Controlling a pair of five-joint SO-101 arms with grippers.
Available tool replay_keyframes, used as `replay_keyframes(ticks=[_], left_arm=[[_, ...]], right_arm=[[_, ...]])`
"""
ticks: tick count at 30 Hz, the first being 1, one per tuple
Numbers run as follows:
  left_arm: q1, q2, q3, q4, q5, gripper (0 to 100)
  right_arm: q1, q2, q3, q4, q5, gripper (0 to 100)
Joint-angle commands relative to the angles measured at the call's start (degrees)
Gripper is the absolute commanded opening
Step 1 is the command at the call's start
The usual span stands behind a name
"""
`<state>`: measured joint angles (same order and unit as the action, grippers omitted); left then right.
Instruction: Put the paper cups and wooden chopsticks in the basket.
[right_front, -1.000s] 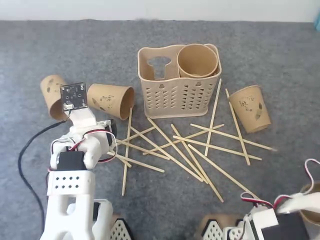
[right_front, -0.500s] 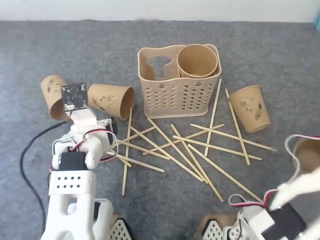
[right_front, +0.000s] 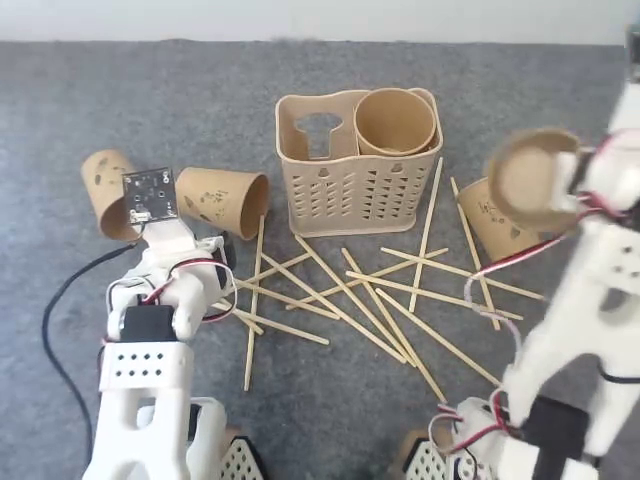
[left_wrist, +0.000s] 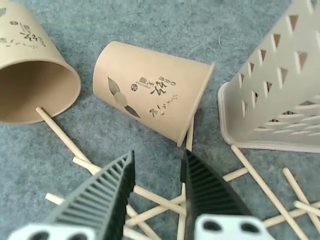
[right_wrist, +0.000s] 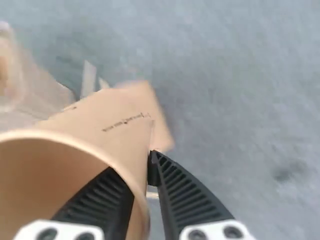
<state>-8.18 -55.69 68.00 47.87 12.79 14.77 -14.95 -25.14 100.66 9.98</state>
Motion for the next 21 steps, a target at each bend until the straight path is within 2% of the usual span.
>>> replay_keyframes(ticks=[1,8,12,21], left_arm=[[-1.8,-1.7,-0.6,-1.5,-0.4,14],[-2.5,-1.8,-0.3,-2.9,-0.4,14],[-2.5,-1.8,-0.3,-3.0,-0.4,14],[-2.5,-1.8,-0.3,-3.1,-0.4,14]], right_arm=[[-9.9,-0.3,-8.2,-1.5,-9.7,0.8],[-18.0,4.4,-9.5,-11.6,-15.1,0.7],[-19.8,9.9,-10.2,-15.5,-16.5,0.7],[-22.3,19.6,-18.4,-14.5,-16.6,0.7]])
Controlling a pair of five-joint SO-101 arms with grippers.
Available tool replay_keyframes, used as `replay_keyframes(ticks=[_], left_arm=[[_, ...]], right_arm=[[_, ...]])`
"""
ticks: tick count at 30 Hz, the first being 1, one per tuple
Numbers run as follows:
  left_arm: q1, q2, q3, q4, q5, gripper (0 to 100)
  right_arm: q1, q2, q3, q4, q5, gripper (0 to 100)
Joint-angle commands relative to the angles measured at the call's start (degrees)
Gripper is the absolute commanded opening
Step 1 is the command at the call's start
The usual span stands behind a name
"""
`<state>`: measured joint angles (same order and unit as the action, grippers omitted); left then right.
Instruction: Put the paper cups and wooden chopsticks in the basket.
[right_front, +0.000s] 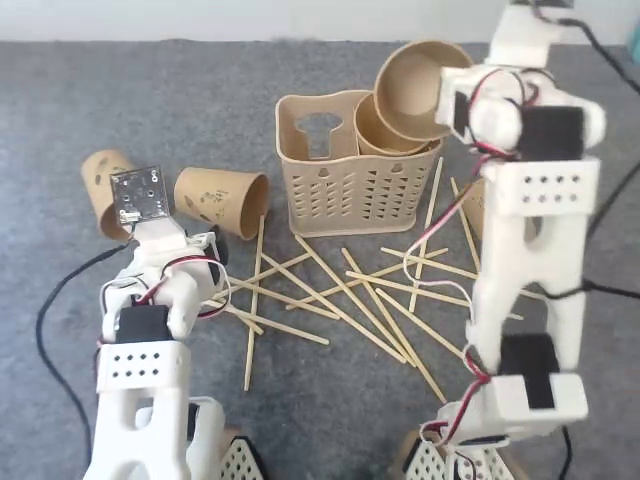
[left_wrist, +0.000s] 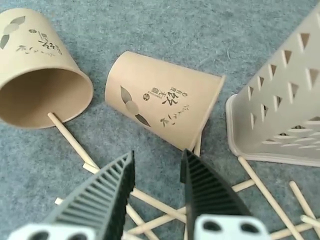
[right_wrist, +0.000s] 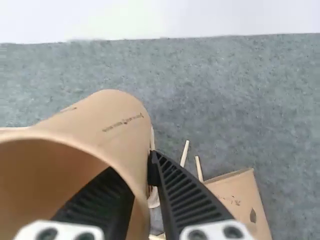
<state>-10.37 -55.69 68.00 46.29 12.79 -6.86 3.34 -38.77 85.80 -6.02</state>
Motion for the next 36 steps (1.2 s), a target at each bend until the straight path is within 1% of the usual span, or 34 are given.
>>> replay_keyframes(ticks=[1,6,13,19,24,26,31,33,36], left_arm=[[-0.3,-1.8,-0.3,-1.5,-0.4,14],[-0.3,-1.8,-0.3,-1.5,-0.4,14],[-0.3,-1.8,-0.3,-1.6,-0.4,14],[-0.3,-1.8,0.3,-2.4,-0.4,14],[-0.1,-1.8,0.9,-3.2,-0.4,14],[-0.1,-1.8,0.9,-3.2,-0.4,14],[-0.1,-1.8,1.0,-3.2,-0.4,14],[0.0,-1.8,1.1,-3.2,-0.4,14],[0.0,-1.8,1.1,-3.2,-0.4,14]], right_arm=[[-0.7,1.9,-4.8,0.7,-0.7,0.7],[-0.8,2.5,-4.9,5.2,-2.3,0.7],[-4.2,0.4,-4.9,10.9,-2.3,0.7],[-5.3,-3.1,-4.9,11.2,-2.0,0.7],[-4.9,-0.7,-4.9,10.9,-1.8,1.2],[-4.9,0.7,-4.9,10.9,-1.8,4.5],[-4.8,1.0,-4.9,9.1,-2.0,18.8],[-4.8,-0.5,-5.0,8.7,-1.8,21.0],[-4.8,-4.4,-5.0,8.8,-1.8,21.0]])
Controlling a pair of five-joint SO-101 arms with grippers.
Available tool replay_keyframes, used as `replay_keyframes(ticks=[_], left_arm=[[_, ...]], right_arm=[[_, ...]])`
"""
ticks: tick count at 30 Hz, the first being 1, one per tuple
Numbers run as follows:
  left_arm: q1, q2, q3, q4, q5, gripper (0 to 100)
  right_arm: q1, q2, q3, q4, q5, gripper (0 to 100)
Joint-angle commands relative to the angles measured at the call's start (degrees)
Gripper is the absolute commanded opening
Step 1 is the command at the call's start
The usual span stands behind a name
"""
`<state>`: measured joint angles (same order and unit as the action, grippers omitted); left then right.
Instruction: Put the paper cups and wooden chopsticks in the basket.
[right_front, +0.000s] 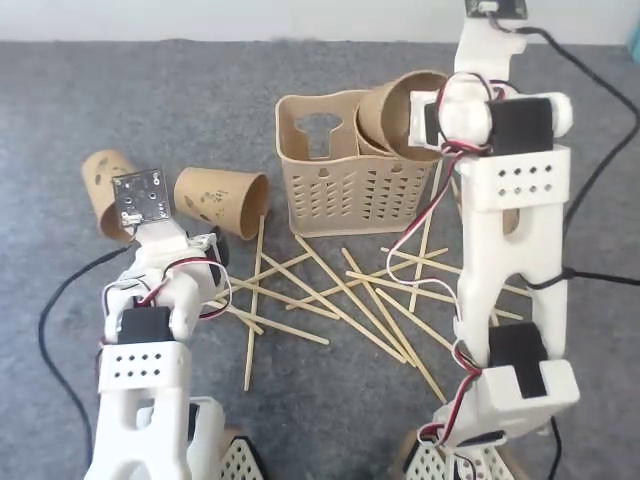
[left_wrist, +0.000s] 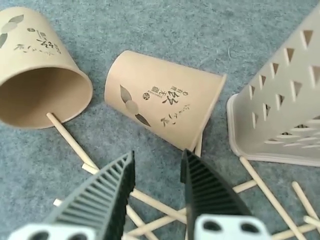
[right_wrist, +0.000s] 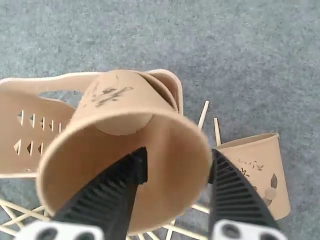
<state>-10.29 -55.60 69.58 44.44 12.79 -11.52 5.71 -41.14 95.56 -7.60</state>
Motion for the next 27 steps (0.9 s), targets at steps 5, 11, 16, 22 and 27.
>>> replay_keyframes(ticks=[5,11,16,22,27], left_arm=[[-0.1,-1.8,-0.5,-1.3,-0.4,14],[-0.1,-1.8,-0.4,-1.3,-0.4,14],[-0.4,-1.8,-0.5,-1.3,-0.4,14],[-0.4,-1.8,-0.6,-1.3,-0.4,14],[-0.4,-1.8,-0.6,-1.3,-0.4,14]], right_arm=[[0.7,-15.9,-2.5,0.9,-0.2,21.0],[0.8,-25.5,0.5,7.6,3.8,16.2],[1.9,-34.2,15.6,7.3,10.5,2.4],[1.9,-44.5,36.0,4.7,15.1,0.8],[1.8,-51.8,55.3,-7.3,17.9,0.8]])
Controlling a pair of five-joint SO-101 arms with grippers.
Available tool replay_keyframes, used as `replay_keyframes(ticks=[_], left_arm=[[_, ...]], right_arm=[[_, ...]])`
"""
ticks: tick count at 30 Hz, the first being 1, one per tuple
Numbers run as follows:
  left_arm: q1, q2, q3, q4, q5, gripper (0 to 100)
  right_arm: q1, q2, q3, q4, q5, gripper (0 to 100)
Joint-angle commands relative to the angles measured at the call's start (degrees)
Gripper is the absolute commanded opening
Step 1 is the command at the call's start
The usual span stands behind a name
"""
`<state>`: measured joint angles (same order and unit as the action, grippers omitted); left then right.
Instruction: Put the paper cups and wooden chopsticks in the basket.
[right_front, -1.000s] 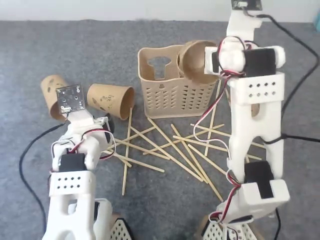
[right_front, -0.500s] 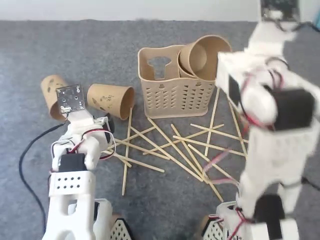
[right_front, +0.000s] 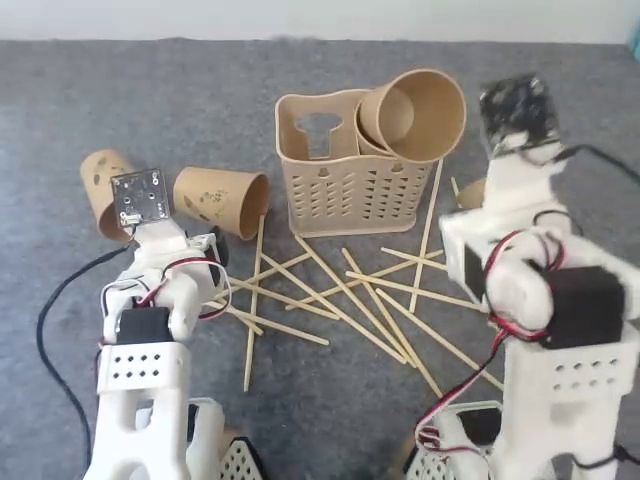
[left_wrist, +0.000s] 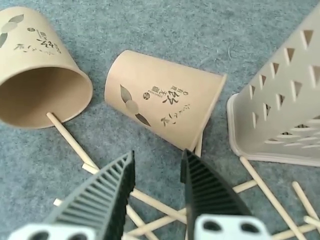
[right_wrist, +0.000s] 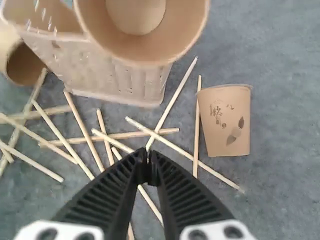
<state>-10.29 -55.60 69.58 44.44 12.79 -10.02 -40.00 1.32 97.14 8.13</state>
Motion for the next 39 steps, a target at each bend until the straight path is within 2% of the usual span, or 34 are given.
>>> replay_keyframes(ticks=[1,6,14,22,30,34,39], left_arm=[[-0.4,-1.8,-0.6,-1.3,-0.4,14],[-0.4,-1.8,-0.6,-1.3,-0.4,14],[-0.4,-1.8,-0.7,-1.3,-0.4,14],[-0.4,-1.8,-0.7,-1.3,-0.4,14],[-0.4,-1.8,-0.7,-1.3,-0.4,14],[-0.4,-1.8,-0.7,-1.3,-0.4,14],[-0.4,-1.8,-0.7,-1.3,-0.4,14]], right_arm=[[0.3,-7.1,16.5,-12.3,2.3,0.8],[0.3,-9.1,29.6,-29.1,1.8,0.8],[-0.2,-9.0,36.5,-46.3,-1.8,0.8],[-4.3,-9.0,37.2,-55.0,-2.5,0.8],[-4.2,-8.8,37.2,-67.2,-2.5,0.8],[-4.2,-8.0,34.8,-66.7,-2.5,0.8],[-1.0,-10.0,27.5,-51.8,-2.4,0.8]])
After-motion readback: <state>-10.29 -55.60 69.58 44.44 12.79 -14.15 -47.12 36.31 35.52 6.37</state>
